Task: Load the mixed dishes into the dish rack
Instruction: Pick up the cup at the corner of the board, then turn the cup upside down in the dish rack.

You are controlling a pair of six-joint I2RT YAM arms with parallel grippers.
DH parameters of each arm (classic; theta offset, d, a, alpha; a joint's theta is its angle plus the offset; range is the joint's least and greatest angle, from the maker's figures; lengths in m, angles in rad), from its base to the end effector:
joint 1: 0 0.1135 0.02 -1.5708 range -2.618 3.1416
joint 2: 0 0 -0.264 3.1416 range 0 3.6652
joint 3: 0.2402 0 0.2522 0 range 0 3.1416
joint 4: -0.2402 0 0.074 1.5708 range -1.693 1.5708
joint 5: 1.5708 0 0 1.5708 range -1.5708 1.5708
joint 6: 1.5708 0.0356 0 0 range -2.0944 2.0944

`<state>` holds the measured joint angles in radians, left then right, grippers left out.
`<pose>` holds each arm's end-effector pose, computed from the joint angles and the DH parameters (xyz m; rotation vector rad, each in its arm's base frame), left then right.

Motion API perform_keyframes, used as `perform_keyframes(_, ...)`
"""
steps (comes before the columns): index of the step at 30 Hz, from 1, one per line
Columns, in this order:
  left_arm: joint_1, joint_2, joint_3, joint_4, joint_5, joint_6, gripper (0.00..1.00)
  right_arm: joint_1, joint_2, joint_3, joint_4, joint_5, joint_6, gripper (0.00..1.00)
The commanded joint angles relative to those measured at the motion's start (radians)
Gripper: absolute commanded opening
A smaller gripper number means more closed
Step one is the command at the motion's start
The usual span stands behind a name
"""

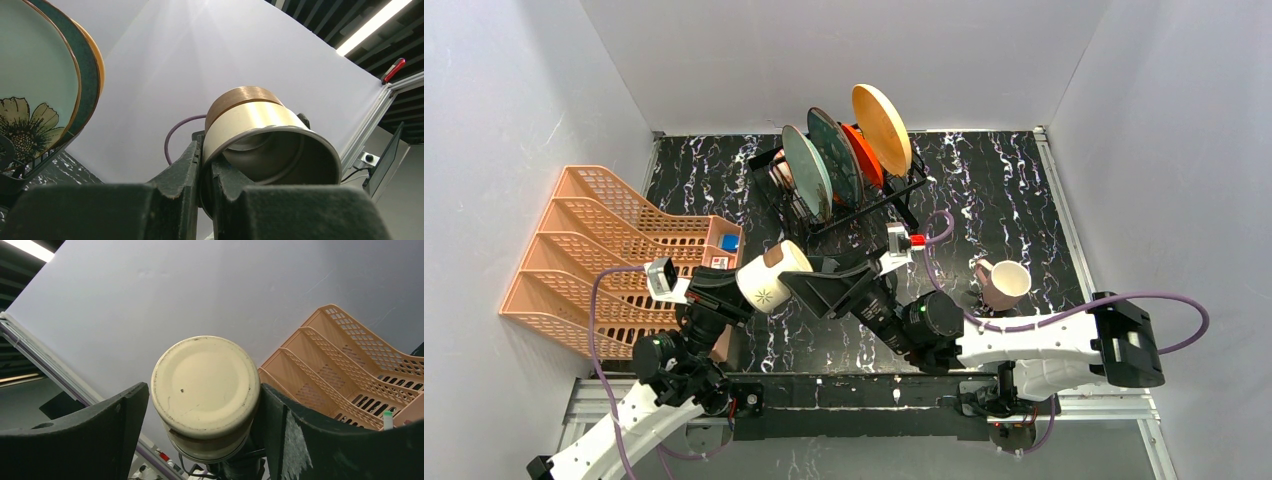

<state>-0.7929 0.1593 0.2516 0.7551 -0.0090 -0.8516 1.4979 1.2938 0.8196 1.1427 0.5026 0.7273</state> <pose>0.0495 -0.0498 0.3198 -0.0333 0.8072 -1.5620 0.0372 0.2737 0.3742 0.1186 1.1585 1.7881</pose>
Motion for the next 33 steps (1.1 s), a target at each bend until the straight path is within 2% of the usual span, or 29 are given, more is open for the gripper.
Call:
perform_keyframes(1, 0.005, 0.016, 0.019, 0.046, -0.036, 0.021, 0.00, 0.000, -0.035, 0.004, 0.048, -0.021, -0.005, 0.85)
perform_keyframes(3, 0.005, 0.020, 0.023, 0.047, -0.034, 0.022, 0.00, 0.001, -0.033, 0.006, 0.049, -0.022, -0.006, 0.82)
perform_keyframes(9, 0.005, 0.029, 0.019, 0.047, -0.014, 0.013, 0.00, 0.001, -0.030, 0.001, 0.074, -0.028, -0.026, 0.62)
perform_keyframes(14, 0.005, 0.033, 0.018, 0.047, 0.008, 0.012, 0.00, 0.001, -0.031, 0.003, 0.077, -0.032, -0.052, 0.26)
perform_keyframes(16, 0.005, 0.038, 0.021, 0.047, 0.009, 0.013, 0.01, 0.001, -0.036, 0.000, 0.078, -0.033, -0.059, 0.16)
perform_keyframes(19, 0.005, 0.039, 0.022, 0.044, 0.009, 0.012, 0.27, 0.001, -0.057, -0.010, 0.080, -0.031, -0.078, 0.07)
perform_keyframes(22, 0.005, 0.031, 0.020, 0.020, -0.006, 0.012, 0.49, -0.001, -0.090, -0.031, 0.064, -0.010, -0.107, 0.05)
perform_keyframes(26, 0.005, 0.003, 0.026, -0.053, -0.017, 0.040, 0.63, 0.000, -0.176, -0.069, 0.007, 0.038, -0.178, 0.04)
perform_keyframes(30, 0.005, -0.056, 0.069, -0.247, -0.032, 0.099, 0.76, -0.001, -0.286, -0.090, -0.147, 0.110, -0.274, 0.04)
perform_keyframes(33, 0.005, -0.104, 0.111, -0.416, -0.059, 0.150, 0.80, -0.001, -0.365, -0.104, -0.266, 0.170, -0.349, 0.03)
